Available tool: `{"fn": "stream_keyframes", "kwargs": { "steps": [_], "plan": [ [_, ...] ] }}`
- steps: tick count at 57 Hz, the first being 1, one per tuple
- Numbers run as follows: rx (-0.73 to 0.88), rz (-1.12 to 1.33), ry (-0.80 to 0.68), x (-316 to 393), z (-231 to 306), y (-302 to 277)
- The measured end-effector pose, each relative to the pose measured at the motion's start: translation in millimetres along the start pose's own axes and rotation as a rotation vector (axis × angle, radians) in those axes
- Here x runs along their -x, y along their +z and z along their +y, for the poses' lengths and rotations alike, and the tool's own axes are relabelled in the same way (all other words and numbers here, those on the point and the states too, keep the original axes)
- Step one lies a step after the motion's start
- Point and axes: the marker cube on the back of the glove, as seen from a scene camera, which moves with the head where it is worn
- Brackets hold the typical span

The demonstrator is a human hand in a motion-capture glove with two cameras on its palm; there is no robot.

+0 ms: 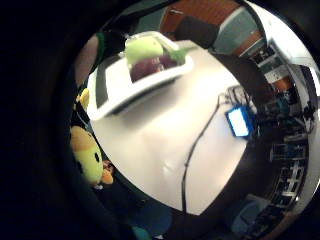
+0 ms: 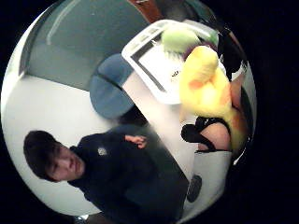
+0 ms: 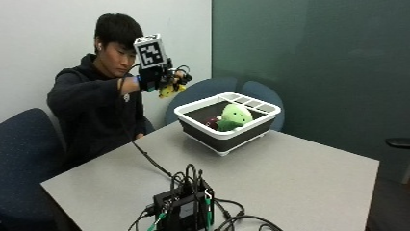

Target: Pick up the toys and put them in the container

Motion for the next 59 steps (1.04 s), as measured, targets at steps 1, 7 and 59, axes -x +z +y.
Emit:
{"fn": "stream_keyframes", "kwargs": {
  "steps": [1,7,59],
  "plan": [
    [-0.011,0.0,-0.004,3.8,-7.0,-2.7],
    [-0.053,0.043,0.04,23.0,-48.1,-4.4],
    [-0.526,-0.019,0.199,-126.8,34.3,-29.0]
  ]
}}
